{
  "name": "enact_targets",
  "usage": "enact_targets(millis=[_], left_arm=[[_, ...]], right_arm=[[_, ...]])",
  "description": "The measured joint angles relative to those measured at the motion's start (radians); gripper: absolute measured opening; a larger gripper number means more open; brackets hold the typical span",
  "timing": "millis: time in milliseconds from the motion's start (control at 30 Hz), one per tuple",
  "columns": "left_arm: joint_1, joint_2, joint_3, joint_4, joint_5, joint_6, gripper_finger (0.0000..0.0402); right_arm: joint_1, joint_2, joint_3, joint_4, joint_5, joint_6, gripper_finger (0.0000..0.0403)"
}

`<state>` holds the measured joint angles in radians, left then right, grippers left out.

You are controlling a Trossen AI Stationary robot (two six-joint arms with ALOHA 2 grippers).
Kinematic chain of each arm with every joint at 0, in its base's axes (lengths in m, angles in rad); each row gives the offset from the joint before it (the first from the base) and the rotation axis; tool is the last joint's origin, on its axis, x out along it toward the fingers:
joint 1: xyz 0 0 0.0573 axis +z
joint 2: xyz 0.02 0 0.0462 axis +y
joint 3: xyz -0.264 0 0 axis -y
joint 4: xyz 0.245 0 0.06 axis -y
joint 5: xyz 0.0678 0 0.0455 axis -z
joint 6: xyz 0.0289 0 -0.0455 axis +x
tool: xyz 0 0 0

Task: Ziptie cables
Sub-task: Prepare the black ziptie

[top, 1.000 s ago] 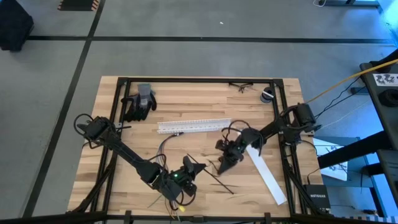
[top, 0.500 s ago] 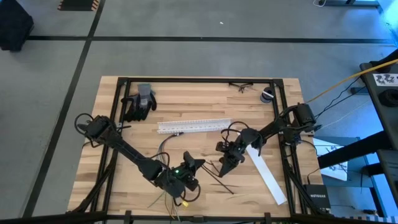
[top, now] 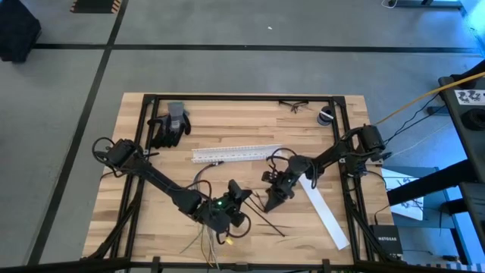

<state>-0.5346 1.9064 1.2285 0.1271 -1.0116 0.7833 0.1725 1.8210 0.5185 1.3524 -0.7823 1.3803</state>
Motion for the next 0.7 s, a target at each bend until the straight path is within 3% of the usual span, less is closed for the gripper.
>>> enact_targets(millis=[367,567,700], left_arm=[[0.006,0.069,0.000,0.002,-0.001,-0.018,0.0000],[0.006,0.068,0.000,0.045,-0.007,0.005,0.0000],[0.006,0.069,0.000,0.044,-0.007,-0.046,0.0000]], right_arm=[[-0.040,0.000,0.003,0.032,0.004,0.032,0.0000],[-0.091,0.007,0.019,-0.107,0.040,-0.078,0.0000],[-0.073,0.005,0.009,-0.086,0.041,-0.099,0.0001]])
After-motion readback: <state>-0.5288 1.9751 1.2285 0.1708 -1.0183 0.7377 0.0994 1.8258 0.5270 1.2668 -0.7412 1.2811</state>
